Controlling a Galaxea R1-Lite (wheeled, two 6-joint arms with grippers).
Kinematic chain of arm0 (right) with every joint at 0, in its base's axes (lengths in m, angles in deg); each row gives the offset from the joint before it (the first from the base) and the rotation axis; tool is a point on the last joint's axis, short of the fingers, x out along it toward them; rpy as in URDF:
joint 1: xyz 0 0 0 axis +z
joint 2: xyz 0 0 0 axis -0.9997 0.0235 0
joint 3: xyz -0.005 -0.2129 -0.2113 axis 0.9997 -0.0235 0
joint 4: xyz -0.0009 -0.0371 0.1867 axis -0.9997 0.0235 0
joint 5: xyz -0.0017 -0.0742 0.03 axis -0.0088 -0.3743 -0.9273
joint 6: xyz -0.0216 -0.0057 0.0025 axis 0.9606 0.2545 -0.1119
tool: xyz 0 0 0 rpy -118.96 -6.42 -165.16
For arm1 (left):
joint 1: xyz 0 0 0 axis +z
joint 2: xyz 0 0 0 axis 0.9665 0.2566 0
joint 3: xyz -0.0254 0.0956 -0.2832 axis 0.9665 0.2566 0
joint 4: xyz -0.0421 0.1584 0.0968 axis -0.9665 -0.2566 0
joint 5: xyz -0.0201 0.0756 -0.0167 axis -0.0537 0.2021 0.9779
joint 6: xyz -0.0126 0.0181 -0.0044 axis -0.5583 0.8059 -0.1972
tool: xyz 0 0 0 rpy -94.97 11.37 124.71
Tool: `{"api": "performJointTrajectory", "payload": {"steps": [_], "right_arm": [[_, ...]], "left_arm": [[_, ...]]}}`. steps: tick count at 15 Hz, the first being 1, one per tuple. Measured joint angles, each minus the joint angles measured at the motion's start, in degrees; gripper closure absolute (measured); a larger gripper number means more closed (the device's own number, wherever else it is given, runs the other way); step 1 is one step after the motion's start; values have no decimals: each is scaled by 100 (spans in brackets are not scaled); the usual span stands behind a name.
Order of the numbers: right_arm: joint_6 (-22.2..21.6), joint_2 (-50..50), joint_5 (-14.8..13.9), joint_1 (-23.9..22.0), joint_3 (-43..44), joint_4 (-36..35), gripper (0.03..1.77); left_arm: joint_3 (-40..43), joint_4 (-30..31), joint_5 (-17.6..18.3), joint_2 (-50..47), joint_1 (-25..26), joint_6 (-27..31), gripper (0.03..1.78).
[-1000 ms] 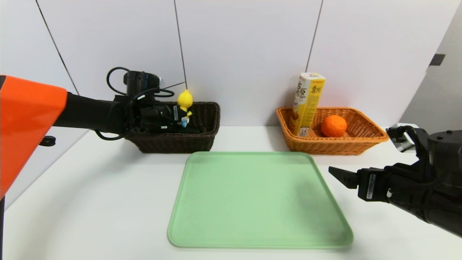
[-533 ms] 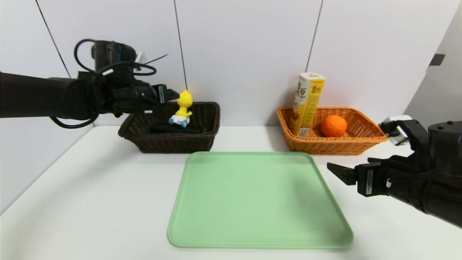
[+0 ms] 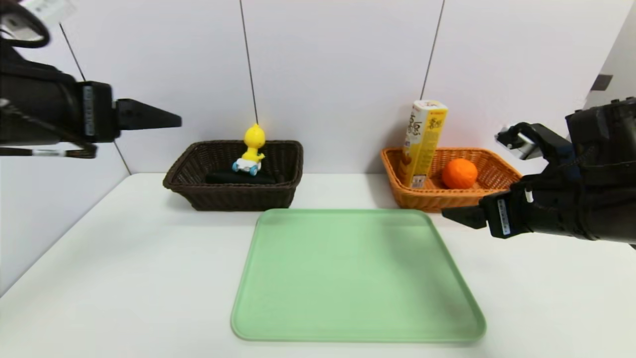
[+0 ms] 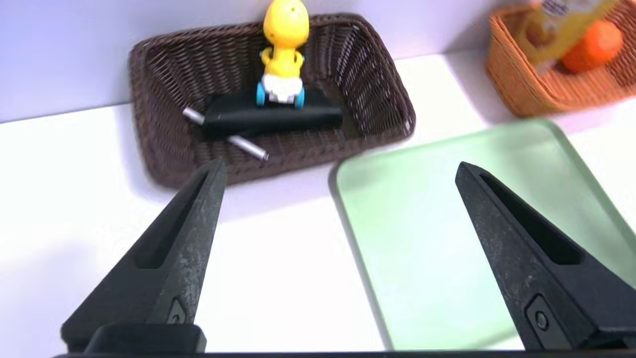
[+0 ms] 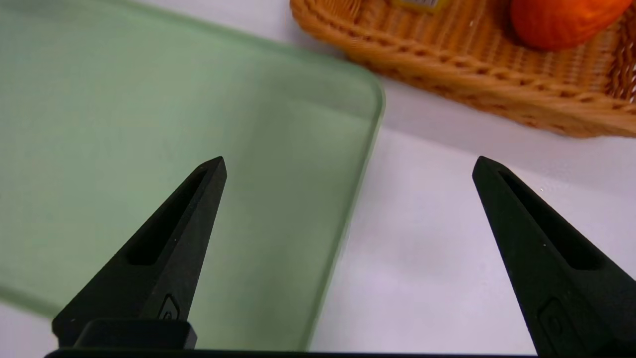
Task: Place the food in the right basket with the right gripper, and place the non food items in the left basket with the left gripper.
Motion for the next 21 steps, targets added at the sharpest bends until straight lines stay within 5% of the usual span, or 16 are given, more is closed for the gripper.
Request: {"api": "performJointTrajectory", "payload": {"steps": [2,4,11,15,21], "right_arm": [[200,-16,-55,17,586,1189,9],[212,-162,-341,-134,827,1598,9],[210,-2022,-496,-1449,-553,623,9],[219,-3966,-532,-1645,-1736,269,9],[294,-7001,-482,-1911,-2625,722,9]], "left_arm": [[52,-581,-206,-773,94,188,16],[123,-1058,-452,-1414,541,382,15],[1432,-1538,-521,-3881,1353,453,13],[2499,-1769,-518,-5318,1399,436,12],[3679,-1747,-501,-6817,1342,688,12]]}}
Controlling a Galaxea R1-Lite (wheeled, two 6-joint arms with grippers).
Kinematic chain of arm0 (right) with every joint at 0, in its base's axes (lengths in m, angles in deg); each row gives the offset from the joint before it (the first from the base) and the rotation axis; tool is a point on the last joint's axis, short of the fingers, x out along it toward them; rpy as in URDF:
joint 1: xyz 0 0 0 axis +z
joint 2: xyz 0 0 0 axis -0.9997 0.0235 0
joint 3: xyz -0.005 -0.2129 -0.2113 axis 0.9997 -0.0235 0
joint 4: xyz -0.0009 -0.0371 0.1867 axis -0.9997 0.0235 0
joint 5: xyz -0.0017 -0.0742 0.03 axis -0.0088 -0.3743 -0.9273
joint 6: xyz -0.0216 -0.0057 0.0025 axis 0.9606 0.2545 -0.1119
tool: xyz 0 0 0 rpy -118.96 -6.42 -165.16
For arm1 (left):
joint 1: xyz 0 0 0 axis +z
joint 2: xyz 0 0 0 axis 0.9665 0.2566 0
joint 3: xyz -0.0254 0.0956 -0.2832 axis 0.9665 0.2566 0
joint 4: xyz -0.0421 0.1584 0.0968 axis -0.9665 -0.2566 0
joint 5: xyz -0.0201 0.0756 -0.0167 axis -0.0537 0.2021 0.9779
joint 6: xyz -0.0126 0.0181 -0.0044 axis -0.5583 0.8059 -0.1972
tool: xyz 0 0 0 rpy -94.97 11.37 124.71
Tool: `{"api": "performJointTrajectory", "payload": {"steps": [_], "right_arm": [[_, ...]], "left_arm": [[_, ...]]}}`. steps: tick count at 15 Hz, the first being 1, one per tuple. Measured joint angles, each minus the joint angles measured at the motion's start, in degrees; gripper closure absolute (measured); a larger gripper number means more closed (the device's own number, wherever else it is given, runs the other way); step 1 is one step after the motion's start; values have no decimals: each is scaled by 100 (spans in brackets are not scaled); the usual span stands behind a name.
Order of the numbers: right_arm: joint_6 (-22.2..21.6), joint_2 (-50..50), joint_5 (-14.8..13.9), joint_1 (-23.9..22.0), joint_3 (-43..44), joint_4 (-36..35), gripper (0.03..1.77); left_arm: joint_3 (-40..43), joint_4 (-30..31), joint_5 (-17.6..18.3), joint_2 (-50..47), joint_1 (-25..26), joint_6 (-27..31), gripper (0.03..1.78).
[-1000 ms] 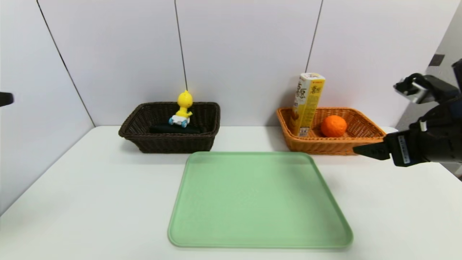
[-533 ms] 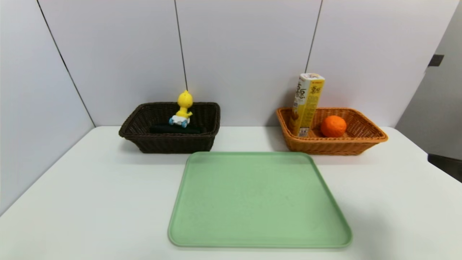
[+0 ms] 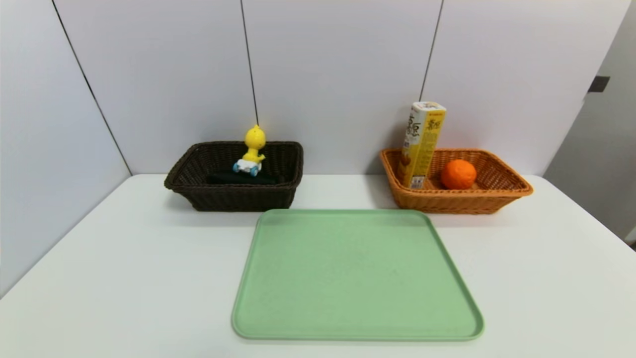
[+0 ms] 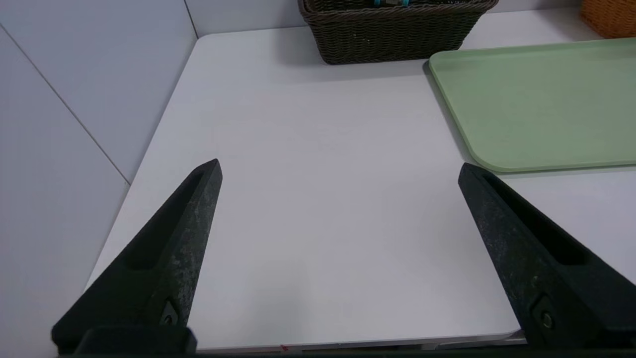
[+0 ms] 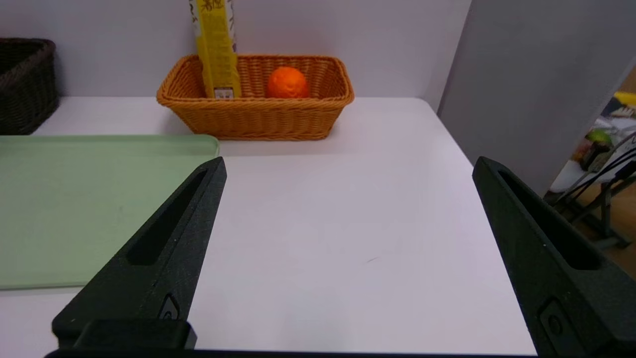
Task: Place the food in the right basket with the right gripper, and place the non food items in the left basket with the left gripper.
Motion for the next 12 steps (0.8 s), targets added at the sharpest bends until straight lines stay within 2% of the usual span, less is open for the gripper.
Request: {"api": "performJointTrajectory", "payload": {"steps": [2,5,7,10,11,12], "right_arm": [[266,-744,71,-35,-344,-29,9],[491,-1209,162,-55,-909,-931,9],[610,-1329,215,-57,-1543,-1886,9],[803,-1393,374,-57,-2519,-3376,9],[852,-1398,494,-57,-2648,-3544,9],[877,-1398,630,-57,-2726,-3422,9]], "left_arm": [[339,85,30,-433,-24,330,12],[808,697,0,-745,-48,254,12],[1510,1635,-63,-825,-50,227,12],[2979,3622,-390,-851,-50,328,12],[3405,4226,-449,-853,-50,411,12],[3794,4860,-478,-856,-50,507,12]]}}
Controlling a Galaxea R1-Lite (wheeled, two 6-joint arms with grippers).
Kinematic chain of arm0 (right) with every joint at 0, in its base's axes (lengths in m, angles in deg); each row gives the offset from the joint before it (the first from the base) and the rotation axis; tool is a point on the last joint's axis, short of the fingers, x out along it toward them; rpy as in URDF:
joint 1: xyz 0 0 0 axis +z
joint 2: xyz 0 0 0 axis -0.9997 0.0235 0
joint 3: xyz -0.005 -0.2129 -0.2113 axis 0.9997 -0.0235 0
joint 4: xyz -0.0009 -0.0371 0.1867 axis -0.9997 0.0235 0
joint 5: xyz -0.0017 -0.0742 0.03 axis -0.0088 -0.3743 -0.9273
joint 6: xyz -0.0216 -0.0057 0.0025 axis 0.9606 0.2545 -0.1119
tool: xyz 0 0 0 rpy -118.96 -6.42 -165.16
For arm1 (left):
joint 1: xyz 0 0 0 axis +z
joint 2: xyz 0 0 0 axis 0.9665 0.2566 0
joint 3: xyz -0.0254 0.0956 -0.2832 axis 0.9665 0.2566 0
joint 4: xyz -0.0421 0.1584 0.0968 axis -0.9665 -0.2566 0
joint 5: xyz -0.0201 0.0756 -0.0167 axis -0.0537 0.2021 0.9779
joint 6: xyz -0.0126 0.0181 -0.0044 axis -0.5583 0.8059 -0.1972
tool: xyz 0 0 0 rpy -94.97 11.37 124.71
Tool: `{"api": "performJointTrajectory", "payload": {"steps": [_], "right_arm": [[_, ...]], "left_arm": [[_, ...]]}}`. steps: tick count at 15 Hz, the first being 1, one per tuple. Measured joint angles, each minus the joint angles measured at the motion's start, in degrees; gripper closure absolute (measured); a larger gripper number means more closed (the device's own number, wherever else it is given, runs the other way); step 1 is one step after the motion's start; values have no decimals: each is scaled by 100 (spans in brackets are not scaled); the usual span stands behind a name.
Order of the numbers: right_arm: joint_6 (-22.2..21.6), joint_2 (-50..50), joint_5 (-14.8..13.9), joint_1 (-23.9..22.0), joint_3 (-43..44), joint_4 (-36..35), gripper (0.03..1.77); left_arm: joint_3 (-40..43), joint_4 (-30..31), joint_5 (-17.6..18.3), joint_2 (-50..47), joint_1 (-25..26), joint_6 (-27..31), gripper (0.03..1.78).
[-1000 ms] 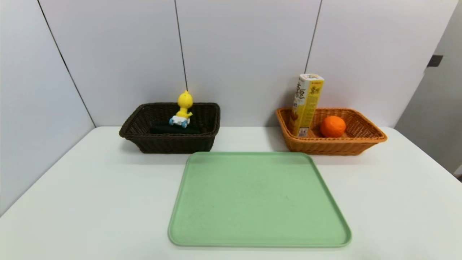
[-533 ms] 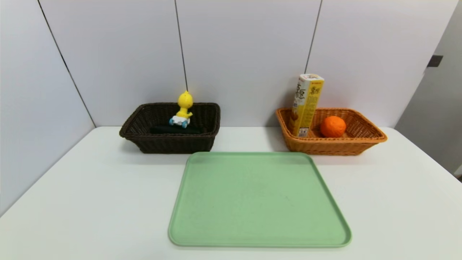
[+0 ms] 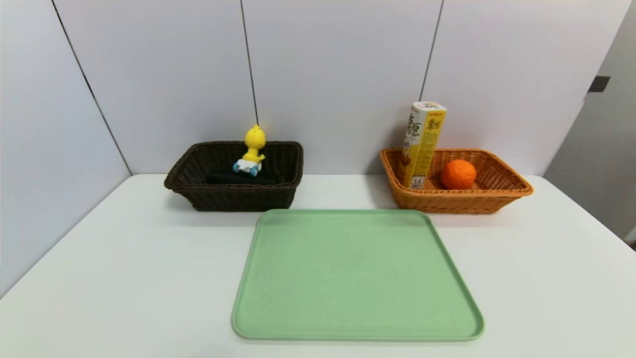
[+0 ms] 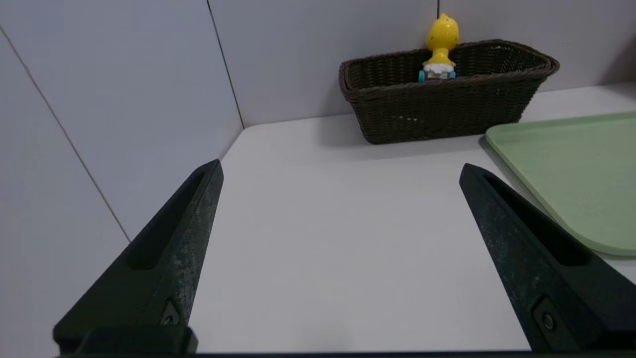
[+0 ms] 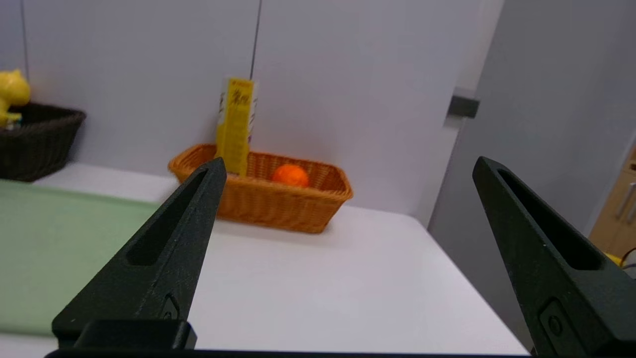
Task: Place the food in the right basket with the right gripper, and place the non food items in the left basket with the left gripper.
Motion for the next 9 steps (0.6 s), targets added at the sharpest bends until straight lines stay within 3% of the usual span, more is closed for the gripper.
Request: {"api": "performJointTrajectory", "payload": {"steps": [1,2,4,6,9], "right_arm": [[-5,0,52,0,-39,400,9],[-71,0,63,0,-63,970,9],[-429,0,265,0,-74,2037,9],[-680,0,297,0,-77,2320,9],[-970,0,193,0,-77,2320,9]], "left_arm": [[199,393,18,-1,0,39,12],[306,400,101,-1,0,35,12],[388,-297,312,-1,0,11,12],[405,-989,452,-1,0,-195,12],[407,-1072,453,-1,0,-542,12]]}}
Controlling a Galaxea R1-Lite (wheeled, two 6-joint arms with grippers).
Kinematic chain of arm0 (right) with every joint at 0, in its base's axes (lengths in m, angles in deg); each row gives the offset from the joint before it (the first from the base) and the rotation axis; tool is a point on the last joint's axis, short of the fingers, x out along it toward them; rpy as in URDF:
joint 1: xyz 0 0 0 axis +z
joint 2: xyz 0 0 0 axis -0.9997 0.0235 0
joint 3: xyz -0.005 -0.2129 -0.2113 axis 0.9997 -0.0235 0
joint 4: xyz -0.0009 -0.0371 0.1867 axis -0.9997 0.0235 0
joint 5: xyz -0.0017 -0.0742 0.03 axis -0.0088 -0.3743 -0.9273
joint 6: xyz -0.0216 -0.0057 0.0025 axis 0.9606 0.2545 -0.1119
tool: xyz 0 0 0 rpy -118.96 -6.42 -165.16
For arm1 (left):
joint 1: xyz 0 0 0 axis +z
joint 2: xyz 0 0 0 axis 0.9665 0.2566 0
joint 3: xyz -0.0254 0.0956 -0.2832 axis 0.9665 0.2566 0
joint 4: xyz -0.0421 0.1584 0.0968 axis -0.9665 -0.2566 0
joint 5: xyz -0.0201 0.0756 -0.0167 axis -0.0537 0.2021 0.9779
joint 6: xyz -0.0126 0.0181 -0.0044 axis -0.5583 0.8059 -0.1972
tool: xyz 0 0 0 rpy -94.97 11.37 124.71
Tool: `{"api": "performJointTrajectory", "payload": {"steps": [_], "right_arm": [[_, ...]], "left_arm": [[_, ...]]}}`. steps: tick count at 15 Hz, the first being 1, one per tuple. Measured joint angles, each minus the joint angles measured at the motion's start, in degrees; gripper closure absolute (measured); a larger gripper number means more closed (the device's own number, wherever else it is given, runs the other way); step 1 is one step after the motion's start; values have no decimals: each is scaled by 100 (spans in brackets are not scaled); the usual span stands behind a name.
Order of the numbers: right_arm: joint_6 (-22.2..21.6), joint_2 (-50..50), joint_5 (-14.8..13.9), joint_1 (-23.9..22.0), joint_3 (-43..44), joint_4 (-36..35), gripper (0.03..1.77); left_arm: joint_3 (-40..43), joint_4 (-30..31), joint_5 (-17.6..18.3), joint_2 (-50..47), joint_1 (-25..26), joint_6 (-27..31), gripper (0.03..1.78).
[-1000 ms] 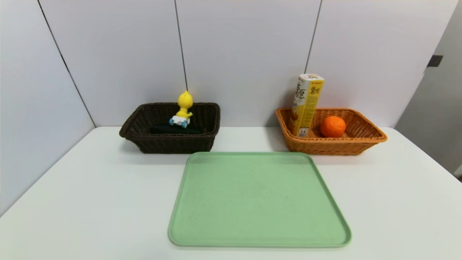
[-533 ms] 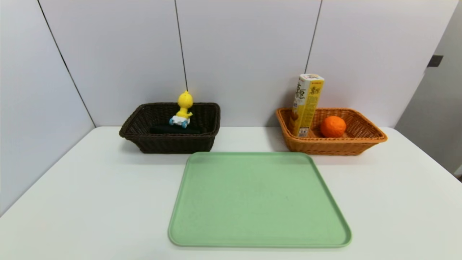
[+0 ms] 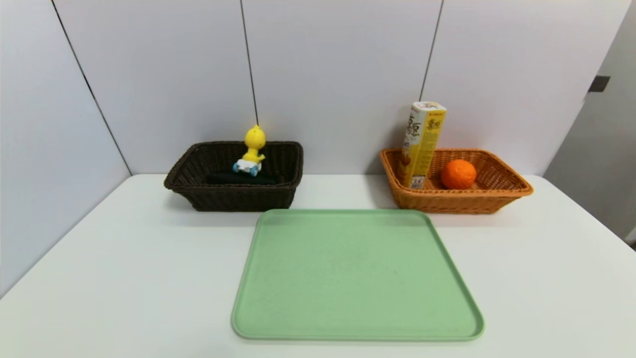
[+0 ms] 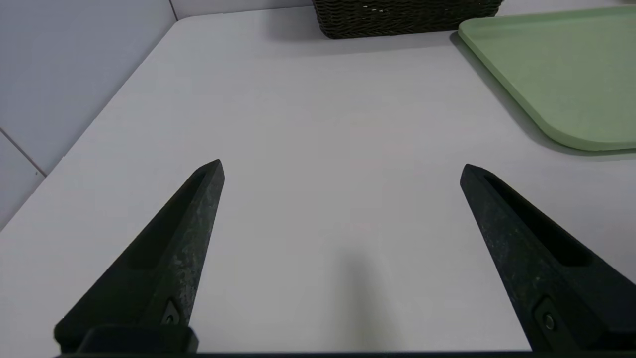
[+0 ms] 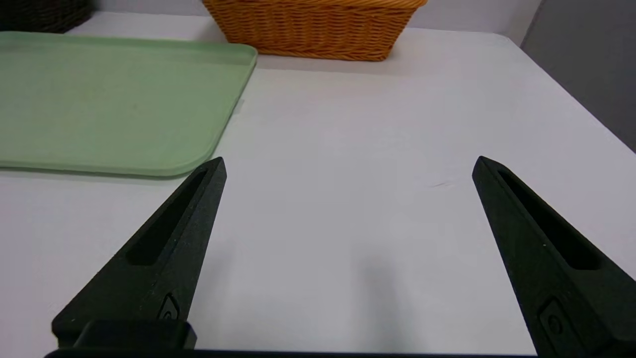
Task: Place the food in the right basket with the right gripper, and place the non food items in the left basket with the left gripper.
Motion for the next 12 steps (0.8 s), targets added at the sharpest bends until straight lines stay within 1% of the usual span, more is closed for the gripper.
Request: {"api": "performJointTrajectory", "payload": {"steps": [1,2,12], "right_arm": [[-44,0,-89,0,0,-2,9],[-62,0,-119,0,-2,0,9],[-85,0,-129,0,-2,-2,9]], "left_arm": [[0,-2,-6,0,0,-17,12],[2,0,-12,0,0,-22,12],[2,2,-12,1,0,-33,12]]}}
